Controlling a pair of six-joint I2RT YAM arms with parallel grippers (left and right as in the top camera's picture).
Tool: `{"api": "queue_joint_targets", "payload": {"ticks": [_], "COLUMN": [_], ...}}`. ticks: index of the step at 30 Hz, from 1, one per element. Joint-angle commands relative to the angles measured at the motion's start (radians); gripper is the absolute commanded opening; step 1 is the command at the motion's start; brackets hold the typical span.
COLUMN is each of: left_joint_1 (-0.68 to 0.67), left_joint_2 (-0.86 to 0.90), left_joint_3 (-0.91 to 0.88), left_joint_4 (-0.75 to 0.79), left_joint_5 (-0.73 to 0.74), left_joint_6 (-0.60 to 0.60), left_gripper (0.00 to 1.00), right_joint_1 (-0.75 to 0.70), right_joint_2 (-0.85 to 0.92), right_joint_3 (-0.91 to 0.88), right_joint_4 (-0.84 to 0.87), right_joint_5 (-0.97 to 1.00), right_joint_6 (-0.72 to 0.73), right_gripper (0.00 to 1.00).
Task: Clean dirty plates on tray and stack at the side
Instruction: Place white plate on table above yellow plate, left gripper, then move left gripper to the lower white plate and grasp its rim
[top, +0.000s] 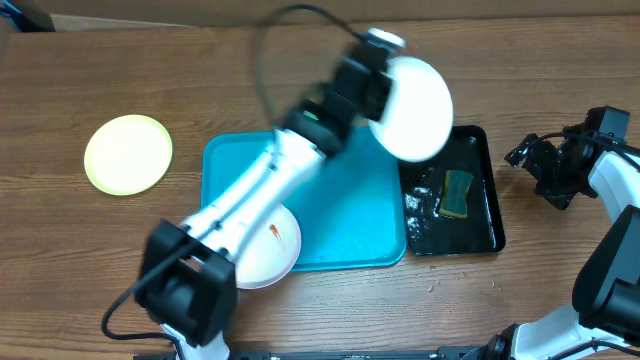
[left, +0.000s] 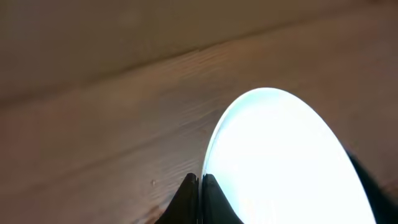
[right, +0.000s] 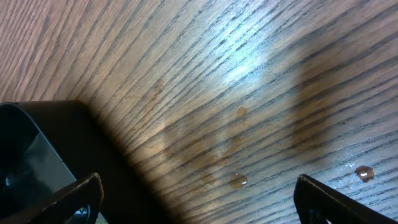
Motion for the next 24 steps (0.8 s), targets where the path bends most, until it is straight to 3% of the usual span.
{"api": "queue_joint_targets", "payload": {"ticks": [1,11,14,18,19,24], "left_joint_1": [0.212,0.727,0.867,1.004,1.03,1.08], "left_joint_2": [-0.033,-0.033,-0.033,-0.033,-0.033,-0.033], "left_joint_3": [0.018,0.018,0.018,0.018,0.018,0.018], "left_joint_4": [-0.064,-0.437,-0.467,-0.472,-0.484,-0.523], "left_joint_5": [0.332,0.317,0.341,0.493,0.493,0.461], "left_joint_6": [-0.312,-0.339,-0.333,-0.249,-0.24,-0.162], "left_gripper": [0.04,0.04,0.04,0.05,0.08,0.45], "right_joint_1": [0.0,0.0,0.0,0.0,0.0,0.0], "right_joint_2": [0.003,0.003,0.003,0.003,0.003,0.003], "right_joint_3": [0.021,0.021,0.021,0.021,0.021,0.021], "right_joint_4": [0.006,0.006,0.006,0.006,0.006,0.006], "right_joint_5": [0.006,0.007,0.007,0.007,0.006,0.007], "right_joint_6": [-0.002,-0.002,-0.003,-0.002,-0.003,-0.002], "right_gripper": [1.0,1.0,1.0,1.0,1.0,1.0]}}
